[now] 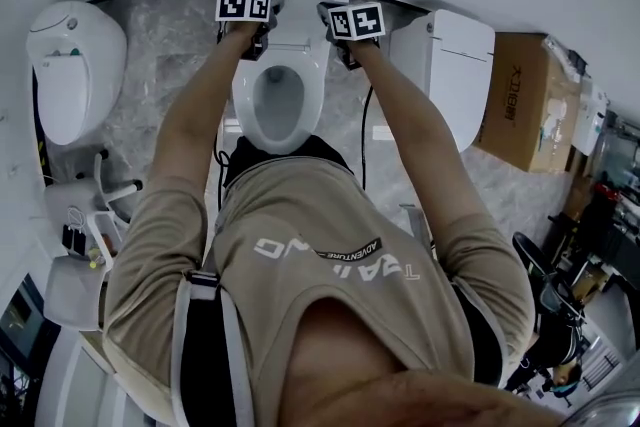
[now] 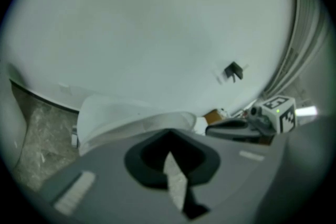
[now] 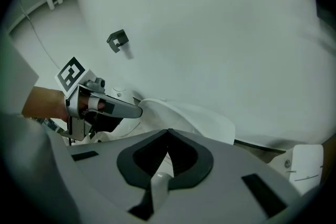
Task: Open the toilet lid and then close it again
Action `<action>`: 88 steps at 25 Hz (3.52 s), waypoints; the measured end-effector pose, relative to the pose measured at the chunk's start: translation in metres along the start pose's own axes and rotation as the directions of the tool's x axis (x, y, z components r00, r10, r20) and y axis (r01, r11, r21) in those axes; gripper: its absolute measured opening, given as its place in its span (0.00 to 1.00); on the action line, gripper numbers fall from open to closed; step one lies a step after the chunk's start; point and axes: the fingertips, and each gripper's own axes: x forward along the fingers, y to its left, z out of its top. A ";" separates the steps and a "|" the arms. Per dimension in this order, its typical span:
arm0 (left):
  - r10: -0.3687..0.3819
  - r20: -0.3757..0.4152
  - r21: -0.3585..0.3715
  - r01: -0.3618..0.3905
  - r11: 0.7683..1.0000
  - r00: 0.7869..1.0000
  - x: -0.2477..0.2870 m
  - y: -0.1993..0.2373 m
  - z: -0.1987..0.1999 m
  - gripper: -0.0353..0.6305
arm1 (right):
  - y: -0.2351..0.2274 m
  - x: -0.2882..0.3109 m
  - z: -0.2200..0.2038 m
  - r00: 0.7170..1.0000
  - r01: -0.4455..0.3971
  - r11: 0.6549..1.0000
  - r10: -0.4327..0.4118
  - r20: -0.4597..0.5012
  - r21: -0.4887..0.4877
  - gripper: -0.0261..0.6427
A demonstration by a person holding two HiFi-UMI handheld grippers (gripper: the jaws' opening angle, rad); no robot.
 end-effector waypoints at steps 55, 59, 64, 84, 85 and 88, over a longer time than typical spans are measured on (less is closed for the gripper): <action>-0.147 -0.100 -0.048 0.143 0.989 0.984 -0.041 -0.040 -0.111 0.06 | 0.040 0.005 -0.053 0.970 -0.158 0.987 0.149 -0.193 -0.034 0.05; -0.153 -0.120 -0.066 0.146 0.987 0.981 -0.051 -0.046 -0.142 0.06 | 0.057 -0.006 -0.082 0.964 -0.174 0.982 0.154 -0.217 -0.075 0.05; -0.140 -0.149 -0.084 0.129 0.988 0.979 -0.063 -0.046 -0.184 0.06 | 0.078 -0.017 -0.123 0.950 -0.192 0.975 0.155 -0.272 -0.114 0.05; -0.046 -0.361 0.011 0.054 0.998 0.931 -0.091 -0.050 -0.329 0.06 | 0.125 -0.041 -0.260 0.903 -0.202 0.974 0.143 -0.405 -0.107 0.05; -0.044 -0.373 0.009 0.051 0.999 0.927 -0.093 -0.049 -0.337 0.06 | 0.127 -0.041 -0.268 0.900 -0.201 0.974 0.143 -0.413 -0.102 0.05; -0.037 -0.393 -0.008 0.036 0.999 0.919 -0.100 -0.047 -0.356 0.06 | 0.131 -0.039 -0.289 0.894 -0.192 0.978 0.138 -0.425 -0.087 0.05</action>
